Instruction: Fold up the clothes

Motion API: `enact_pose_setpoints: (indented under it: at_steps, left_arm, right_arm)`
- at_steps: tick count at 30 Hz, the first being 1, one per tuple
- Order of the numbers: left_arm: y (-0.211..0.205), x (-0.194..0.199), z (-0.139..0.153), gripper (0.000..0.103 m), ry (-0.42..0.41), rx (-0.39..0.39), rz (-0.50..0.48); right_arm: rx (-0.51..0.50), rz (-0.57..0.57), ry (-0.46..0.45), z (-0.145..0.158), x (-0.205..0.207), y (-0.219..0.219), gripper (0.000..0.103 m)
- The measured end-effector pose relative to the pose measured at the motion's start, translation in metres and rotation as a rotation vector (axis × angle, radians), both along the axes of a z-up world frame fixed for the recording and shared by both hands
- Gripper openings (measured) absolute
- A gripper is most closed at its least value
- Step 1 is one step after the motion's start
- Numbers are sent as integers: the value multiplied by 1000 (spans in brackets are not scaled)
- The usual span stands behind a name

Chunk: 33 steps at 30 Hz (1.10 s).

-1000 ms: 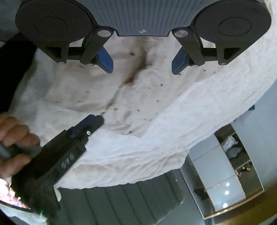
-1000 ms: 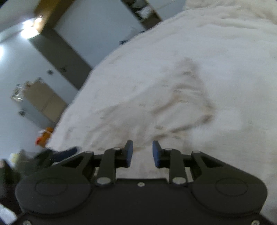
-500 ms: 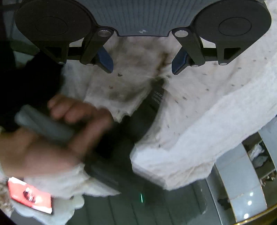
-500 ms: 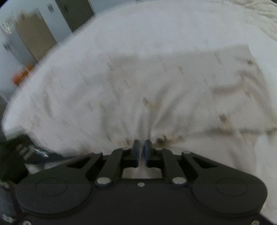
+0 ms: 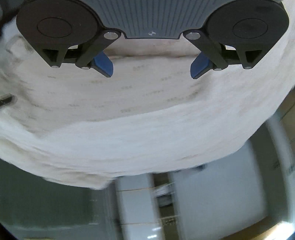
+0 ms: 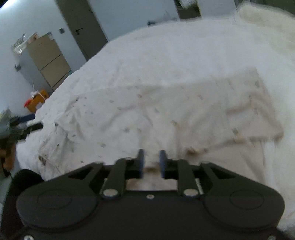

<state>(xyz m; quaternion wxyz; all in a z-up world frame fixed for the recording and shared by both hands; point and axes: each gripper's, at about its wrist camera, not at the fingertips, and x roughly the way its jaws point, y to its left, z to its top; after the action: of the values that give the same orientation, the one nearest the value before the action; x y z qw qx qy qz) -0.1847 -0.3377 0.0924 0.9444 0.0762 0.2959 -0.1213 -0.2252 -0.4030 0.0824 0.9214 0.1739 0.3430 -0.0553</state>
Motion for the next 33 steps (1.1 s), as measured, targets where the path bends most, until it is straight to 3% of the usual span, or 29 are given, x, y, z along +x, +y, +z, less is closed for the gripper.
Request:
enact_pose_setpoints:
  at_steps: [1, 4, 6, 7, 9, 12, 15, 19, 24, 33]
  left_arm:
    - [11, 9, 0, 94, 21, -29, 27]
    - [64, 58, -3, 94, 130, -259, 100]
    - [86, 80, -6, 94, 174, -402, 41]
    - [104, 104, -10, 94, 206, -552, -23]
    - [114, 128, -19, 96, 221, -640, -62]
    - [129, 160, -33, 96, 255, -685, -67]
    - [128, 188, -54, 96, 301, -650, -56]
    - [124, 201, -58, 95, 330, -516, -93]
    - [94, 192, -55, 95, 259, -265, -76]
    - [90, 197, -70, 95, 292, -249, -75]
  right_arm:
    - [-49, 17, -10, 7, 3, 23, 44]
    - [-160, 72, -7, 16, 18, 77, 50]
    - [-250, 133, -2, 21, 29, 124, 51]
    - [-283, 161, -7, 23, 35, 144, 51]
    - [-342, 210, -14, 24, 43, 178, 56]
    - [-520, 321, -17, 15, 58, 246, 57]
    - [-655, 392, -12, -2, 76, 296, 57]
    - [-831, 436, -32, -31, 90, 333, 57]
    - [-1017, 491, -18, -77, 93, 352, 57]
    - [-1087, 461, -62, -90, 99, 365, 62]
